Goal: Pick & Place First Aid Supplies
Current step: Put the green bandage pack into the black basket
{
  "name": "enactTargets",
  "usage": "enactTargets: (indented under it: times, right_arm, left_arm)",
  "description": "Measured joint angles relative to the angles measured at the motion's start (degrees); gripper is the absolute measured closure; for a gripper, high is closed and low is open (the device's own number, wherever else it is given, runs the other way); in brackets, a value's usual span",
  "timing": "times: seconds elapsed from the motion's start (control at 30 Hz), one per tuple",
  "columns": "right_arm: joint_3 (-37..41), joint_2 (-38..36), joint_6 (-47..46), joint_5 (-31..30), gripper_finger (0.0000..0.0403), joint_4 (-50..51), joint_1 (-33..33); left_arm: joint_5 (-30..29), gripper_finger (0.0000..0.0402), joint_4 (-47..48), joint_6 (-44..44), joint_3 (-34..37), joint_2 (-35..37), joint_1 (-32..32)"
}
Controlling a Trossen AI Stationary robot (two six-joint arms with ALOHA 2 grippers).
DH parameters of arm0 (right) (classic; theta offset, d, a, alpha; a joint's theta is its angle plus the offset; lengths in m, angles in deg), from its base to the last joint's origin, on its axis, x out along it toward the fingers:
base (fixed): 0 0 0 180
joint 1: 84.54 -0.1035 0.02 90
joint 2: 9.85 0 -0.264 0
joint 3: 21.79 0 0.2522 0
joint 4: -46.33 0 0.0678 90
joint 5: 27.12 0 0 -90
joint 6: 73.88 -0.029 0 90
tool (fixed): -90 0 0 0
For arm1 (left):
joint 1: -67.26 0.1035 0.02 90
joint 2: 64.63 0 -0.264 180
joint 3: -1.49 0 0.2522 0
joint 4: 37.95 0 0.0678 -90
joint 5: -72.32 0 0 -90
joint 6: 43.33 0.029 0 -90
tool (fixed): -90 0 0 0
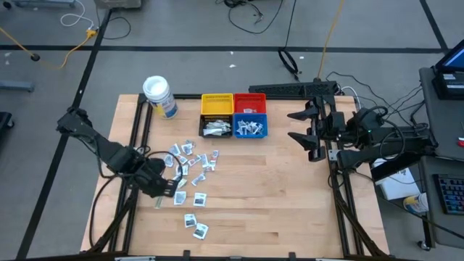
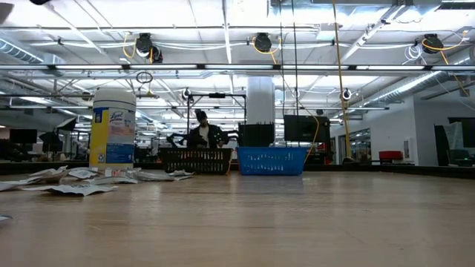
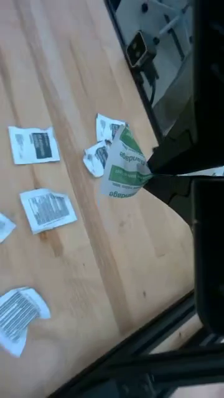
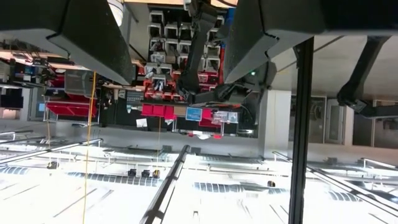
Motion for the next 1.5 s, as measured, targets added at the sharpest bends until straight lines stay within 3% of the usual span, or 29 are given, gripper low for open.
enactTargets:
  times: [0.23,0.6,0.87,1.2,1.5]
  right_arm:
    - [0.0,0.0,0.0,0.0,0.0156,-0.02,0.0]
    - [0.0,0.0,0.0,0.0,0.0156,-0.2,-0.01]
    - [0.0,0.0,-0.2,0.02,0.0156,-0.18,0.0]
    - [0.0,0.0,-0.63,0.07,0.0156,-0.2,0.0]
    - [0.0,0.0,-0.63,0.07,0.0156,-0.33,0.0]
  left_arm:
    - [0.92,0.0401,1.78,11.54,-0.85,-0.2,14.27]
    - [6.05,0.0401,1.78,38.06,-0.85,-0.2,42.36]
    - [8.86,0.0401,4.6,53.38,-0.98,-2.4,57.44]
    - [11.6,0.0401,0.3,67.07,-2.72,-18.53,63.92]
    - [10.74,0.0401,-1.22,74.36,-17.47,-33.69,67.21]
